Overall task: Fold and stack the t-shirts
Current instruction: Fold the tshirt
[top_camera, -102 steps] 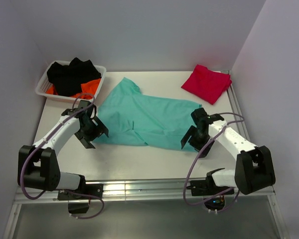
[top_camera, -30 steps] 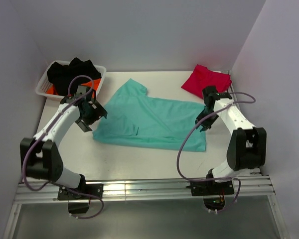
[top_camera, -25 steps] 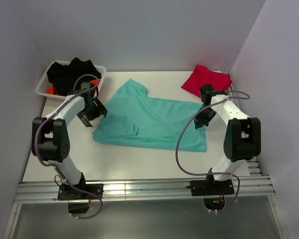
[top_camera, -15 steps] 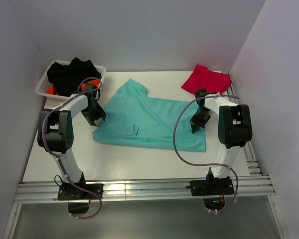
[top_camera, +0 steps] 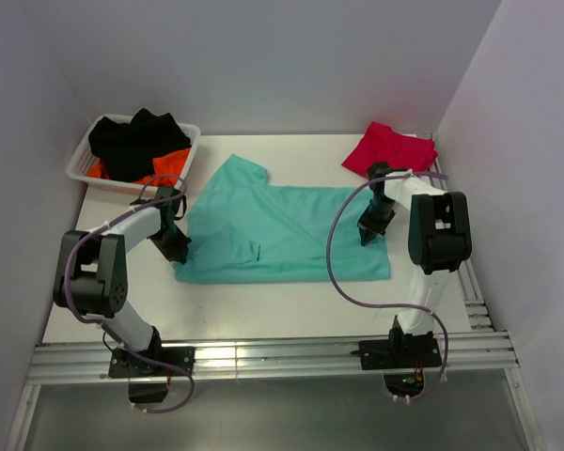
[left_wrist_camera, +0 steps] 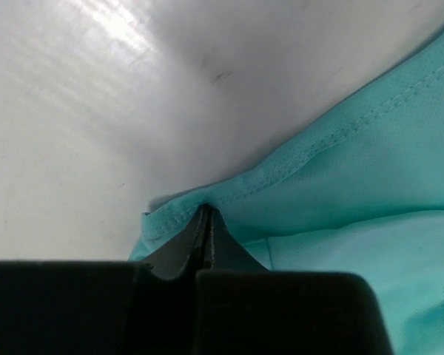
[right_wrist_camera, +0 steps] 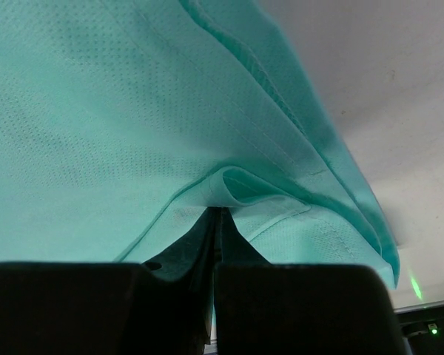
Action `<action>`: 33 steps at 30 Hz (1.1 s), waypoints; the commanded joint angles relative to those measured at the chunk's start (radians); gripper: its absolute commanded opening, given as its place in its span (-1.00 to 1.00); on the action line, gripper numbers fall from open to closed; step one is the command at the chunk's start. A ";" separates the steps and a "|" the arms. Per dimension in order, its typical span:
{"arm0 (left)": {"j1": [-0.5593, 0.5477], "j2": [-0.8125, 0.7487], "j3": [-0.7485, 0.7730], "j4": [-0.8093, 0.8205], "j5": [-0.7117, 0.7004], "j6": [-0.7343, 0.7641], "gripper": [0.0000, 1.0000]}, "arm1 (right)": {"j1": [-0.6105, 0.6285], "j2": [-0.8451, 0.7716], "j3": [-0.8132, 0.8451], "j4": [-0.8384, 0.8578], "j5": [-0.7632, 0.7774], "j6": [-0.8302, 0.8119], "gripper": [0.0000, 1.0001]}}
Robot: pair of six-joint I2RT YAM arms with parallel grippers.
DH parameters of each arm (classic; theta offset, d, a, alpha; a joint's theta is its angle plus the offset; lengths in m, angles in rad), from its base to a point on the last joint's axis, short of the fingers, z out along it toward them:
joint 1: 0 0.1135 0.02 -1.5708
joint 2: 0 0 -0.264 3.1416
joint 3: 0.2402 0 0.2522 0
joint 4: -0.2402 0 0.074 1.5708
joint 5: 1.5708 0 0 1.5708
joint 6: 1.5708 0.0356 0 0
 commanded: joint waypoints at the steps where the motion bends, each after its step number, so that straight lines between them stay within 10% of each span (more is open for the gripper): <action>1: -0.003 -0.051 -0.029 -0.062 -0.050 -0.038 -0.99 | -0.003 0.032 0.028 0.050 0.007 -0.027 -1.00; 5: -0.003 -0.094 0.009 -0.131 -0.064 -0.055 -0.92 | -0.003 0.058 0.105 0.004 0.003 -0.054 -1.00; 9: -0.003 -0.131 0.193 -0.247 -0.111 -0.050 0.37 | -0.003 0.012 0.197 -0.056 0.037 -0.058 0.00; 12: -0.003 -0.100 0.443 -0.324 -0.139 -0.015 0.58 | -0.003 -0.027 0.295 -0.122 0.044 -0.059 0.32; 22: -0.001 0.439 1.176 -0.087 0.260 0.249 0.52 | -0.004 -0.152 0.226 -0.113 -0.069 -0.038 0.25; 33: 0.071 0.940 1.431 0.215 0.679 0.080 0.33 | -0.006 -0.120 0.332 -0.245 0.049 -0.004 0.21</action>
